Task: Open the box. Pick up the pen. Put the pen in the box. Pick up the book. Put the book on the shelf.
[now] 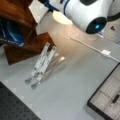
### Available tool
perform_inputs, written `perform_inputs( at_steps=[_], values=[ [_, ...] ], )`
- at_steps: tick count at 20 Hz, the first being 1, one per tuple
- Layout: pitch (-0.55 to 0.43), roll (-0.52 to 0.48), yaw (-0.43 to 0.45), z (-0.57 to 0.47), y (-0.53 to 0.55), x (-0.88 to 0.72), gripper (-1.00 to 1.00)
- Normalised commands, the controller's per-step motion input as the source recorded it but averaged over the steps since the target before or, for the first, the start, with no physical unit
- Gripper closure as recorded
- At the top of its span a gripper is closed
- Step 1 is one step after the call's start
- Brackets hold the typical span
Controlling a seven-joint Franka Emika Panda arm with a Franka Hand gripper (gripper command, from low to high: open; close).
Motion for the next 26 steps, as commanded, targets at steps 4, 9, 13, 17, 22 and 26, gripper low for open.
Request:
perform_inputs(
  at_steps=[4,9,13,17,22,26],
  values=[
    [-0.053,0.047,0.268,0.01,-0.3,-0.34,1.0],
    [-0.01,0.013,0.262,0.02,-0.24,-0.27,1.0],
    [0.026,-0.006,0.248,0.02,-0.2,-0.2,1.0],
    [0.046,-0.015,0.242,0.01,-0.18,-0.14,1.0],
    [0.069,-0.027,0.204,0.01,-0.11,-0.04,1.0],
    [0.092,-0.028,0.141,0.06,-0.05,0.01,-1.0]
  ],
)
